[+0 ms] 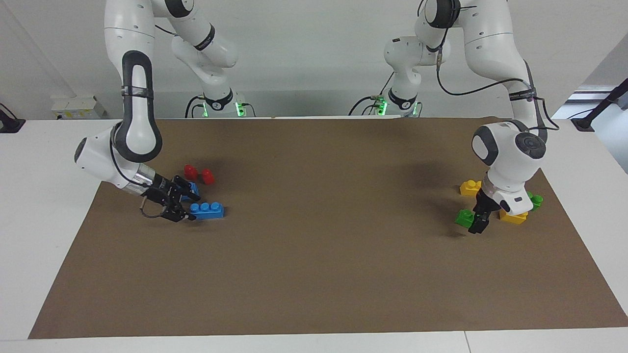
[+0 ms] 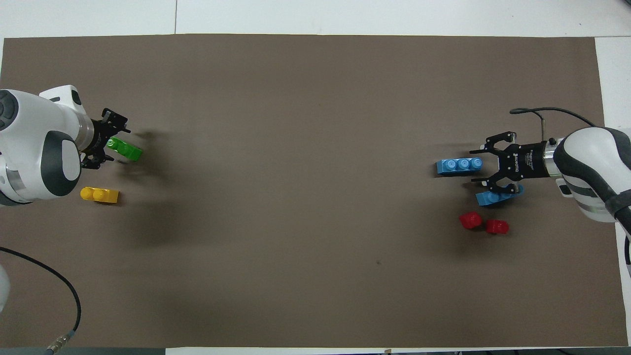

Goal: Remove green block with left arm and hold with right

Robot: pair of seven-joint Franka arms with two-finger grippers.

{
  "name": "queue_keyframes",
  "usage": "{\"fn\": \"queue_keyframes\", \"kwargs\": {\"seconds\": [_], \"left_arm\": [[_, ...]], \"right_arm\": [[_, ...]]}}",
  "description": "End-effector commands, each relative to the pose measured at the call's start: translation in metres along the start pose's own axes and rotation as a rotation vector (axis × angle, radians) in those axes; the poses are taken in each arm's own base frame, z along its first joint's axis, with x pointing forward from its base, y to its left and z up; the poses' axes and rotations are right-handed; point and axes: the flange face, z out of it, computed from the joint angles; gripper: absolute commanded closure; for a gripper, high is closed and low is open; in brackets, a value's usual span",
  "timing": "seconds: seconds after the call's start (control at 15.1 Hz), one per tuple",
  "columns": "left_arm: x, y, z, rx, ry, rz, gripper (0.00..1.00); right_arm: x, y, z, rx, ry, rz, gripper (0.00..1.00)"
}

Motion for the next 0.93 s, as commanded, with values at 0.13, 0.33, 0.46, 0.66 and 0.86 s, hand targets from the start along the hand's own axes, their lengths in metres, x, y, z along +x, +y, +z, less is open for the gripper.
{"fn": "queue_keyframes", "kwargs": {"seconds": [0.13,0.33,0.46,0.66,0.86], "left_arm": [[-0.016,0.001,-0.060,0.030,0.003,0.114,0.00],[-0.027,-0.002,-0.092,0.040,-0.010,0.199,0.00],[-0.030,-0.008,-0.114,0.044,-0.021,0.304,0.00],[-0.035,-0.018,-0.139,0.055,-0.045,0.493,0.00],[-0.037,-0.027,-0.166,0.070,-0.050,0.666,0.00]], "right_arm": [[-0.059,-0.019,-0.065,-0.045,0.102,-0.123,0.00],[-0.107,-0.018,-0.115,-0.046,0.137,-0.227,0.00],[-0.134,-0.018,-0.149,-0.075,0.197,-0.373,0.00],[-0.184,-0.005,-0.191,-0.169,0.315,-0.669,0.00],[-0.206,0.007,-0.221,-0.279,0.364,-0.870,0.00]]}}
